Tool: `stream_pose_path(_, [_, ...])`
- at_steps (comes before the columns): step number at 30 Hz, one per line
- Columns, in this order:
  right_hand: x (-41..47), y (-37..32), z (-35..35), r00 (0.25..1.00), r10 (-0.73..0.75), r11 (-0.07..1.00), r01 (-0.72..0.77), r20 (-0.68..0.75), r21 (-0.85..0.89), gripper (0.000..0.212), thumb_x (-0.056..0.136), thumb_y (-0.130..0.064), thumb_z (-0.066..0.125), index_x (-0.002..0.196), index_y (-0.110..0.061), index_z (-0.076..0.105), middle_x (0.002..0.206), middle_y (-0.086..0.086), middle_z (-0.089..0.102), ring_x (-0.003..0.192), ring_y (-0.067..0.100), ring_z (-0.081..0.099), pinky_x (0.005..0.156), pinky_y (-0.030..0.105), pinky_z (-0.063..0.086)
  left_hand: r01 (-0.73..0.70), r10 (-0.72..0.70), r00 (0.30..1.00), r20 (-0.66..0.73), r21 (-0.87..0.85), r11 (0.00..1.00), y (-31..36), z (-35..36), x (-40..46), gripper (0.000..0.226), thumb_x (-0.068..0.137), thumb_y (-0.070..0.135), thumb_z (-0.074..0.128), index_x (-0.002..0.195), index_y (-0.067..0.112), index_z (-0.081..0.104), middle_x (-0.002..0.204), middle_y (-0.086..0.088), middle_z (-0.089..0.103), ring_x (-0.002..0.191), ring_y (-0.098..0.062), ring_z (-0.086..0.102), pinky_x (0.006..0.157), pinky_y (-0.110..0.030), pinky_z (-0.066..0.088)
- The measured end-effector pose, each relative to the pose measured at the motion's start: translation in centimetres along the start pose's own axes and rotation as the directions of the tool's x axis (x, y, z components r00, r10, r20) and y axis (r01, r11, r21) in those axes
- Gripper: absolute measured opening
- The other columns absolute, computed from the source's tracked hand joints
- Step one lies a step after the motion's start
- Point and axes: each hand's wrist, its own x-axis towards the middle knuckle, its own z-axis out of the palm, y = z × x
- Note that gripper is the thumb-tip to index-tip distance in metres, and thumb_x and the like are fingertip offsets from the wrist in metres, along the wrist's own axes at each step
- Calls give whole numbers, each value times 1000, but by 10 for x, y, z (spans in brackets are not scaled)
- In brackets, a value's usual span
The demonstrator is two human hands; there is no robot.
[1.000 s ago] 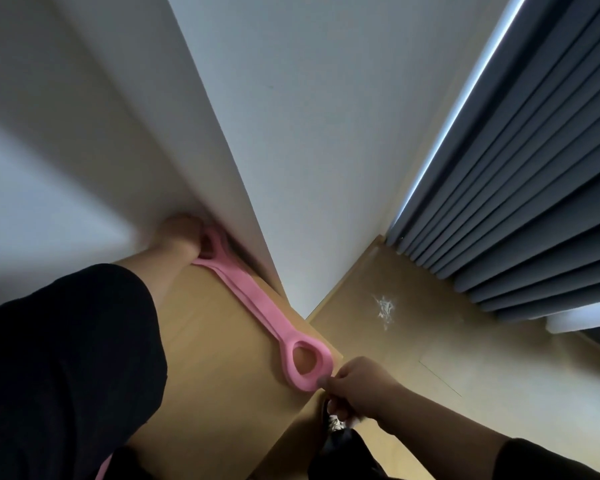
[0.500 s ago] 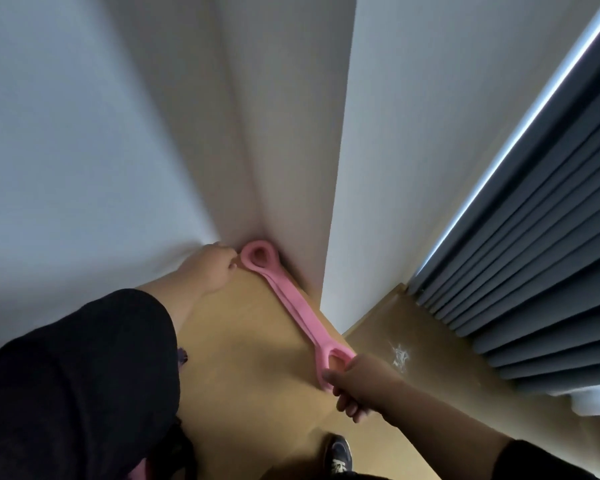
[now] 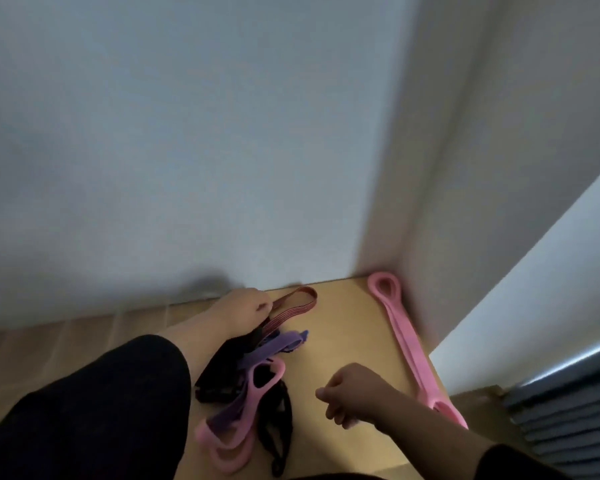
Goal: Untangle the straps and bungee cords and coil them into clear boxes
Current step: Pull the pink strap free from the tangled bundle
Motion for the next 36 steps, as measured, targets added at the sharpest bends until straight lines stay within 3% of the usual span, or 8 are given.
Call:
stream_pose_path(6, [14, -48, 53, 969, -158, 920, 213, 188, -328, 22, 92, -24, 63, 99, -7, 75, 87, 9, 73, 73, 16, 63, 84, 39, 58, 111, -109, 994, 30, -73, 991, -36, 3, -84, 28, 94, 24, 47, 74, 9, 57, 76, -6, 63, 73, -23, 56, 70, -42, 46])
stream_pose_path(9, [22, -66, 80, 941, -204, 834, 311, 269, -455, 15, 91, -25, 62, 86, -17, 74, 86, 3, 69, 74, 11, 57, 78, 36, 53, 95, -83, 992, 93, -133, 987, -38, 16, -123, 27, 95, 24, 50, 78, 9, 64, 79, -6, 64, 74, -21, 57, 69, -37, 46])
stream_pose_path(12, [30, -76, 104, 920, -232, 785, 368, 315, -498, 12, 94, -28, 64, 93, -23, 74, 85, -8, 65, 77, 6, 57, 67, 22, 45, 39, -22, 992, 124, -139, 989, -35, 36, -154, 26, 95, 24, 52, 88, 10, 73, 87, -6, 69, 82, -21, 61, 75, -36, 48])
stream_pose_path(16, [41, -80, 129, 914, -265, 767, 393, 308, -507, 24, 88, -22, 66, 110, -17, 76, 108, 3, 73, 98, 18, 66, 85, 34, 52, 21, -3, 988, 153, -116, 993, -42, 64, -184, 27, 97, 23, 54, 114, 14, 73, 109, -5, 68, 104, -22, 58, 89, -31, 44])
stream_pose_path(22, [59, -72, 160, 924, -243, 730, 375, 296, -571, 26, 88, -28, 63, 107, -16, 76, 102, 8, 74, 96, 23, 66, 75, 31, 48, -3, 30, 984, 173, -152, 988, -62, 90, -199, 41, 95, 17, 54, 136, 19, 61, 133, -6, 57, 120, -23, 51, 98, -32, 41])
stream_pose_path(28, [68, -67, 176, 931, -220, 712, 357, 290, -605, 22, 84, -21, 68, 103, -13, 75, 97, 8, 72, 87, 24, 62, 63, 28, 36, -111, 113, 992, 53, -40, 993, -74, 104, -196, 25, 94, 18, 56, 114, 10, 68, 118, -14, 61, 107, -33, 54, 89, -36, 46])
stream_pose_path(31, [68, -70, 181, 935, -244, 685, 354, 257, -637, 6, 82, -18, 67, 82, -14, 71, 76, 3, 61, 74, 21, 54, 59, 28, 32, -107, 109, 992, 71, -38, 994, -78, 103, -195, 19, 94, 21, 54, 109, 16, 65, 119, -5, 56, 109, -25, 47, 89, -35, 41])
stream_pose_path(36, [51, -100, 160, 942, -320, 745, 314, 98, -589, 26, 91, -39, 65, 94, -15, 74, 91, 4, 69, 88, 21, 63, 71, 32, 47, -94, 86, 996, -36, -315, 944, -86, 73, -190, 13, 92, 28, 65, 93, 15, 62, 102, 0, 58, 98, -16, 47, 89, -34, 45])
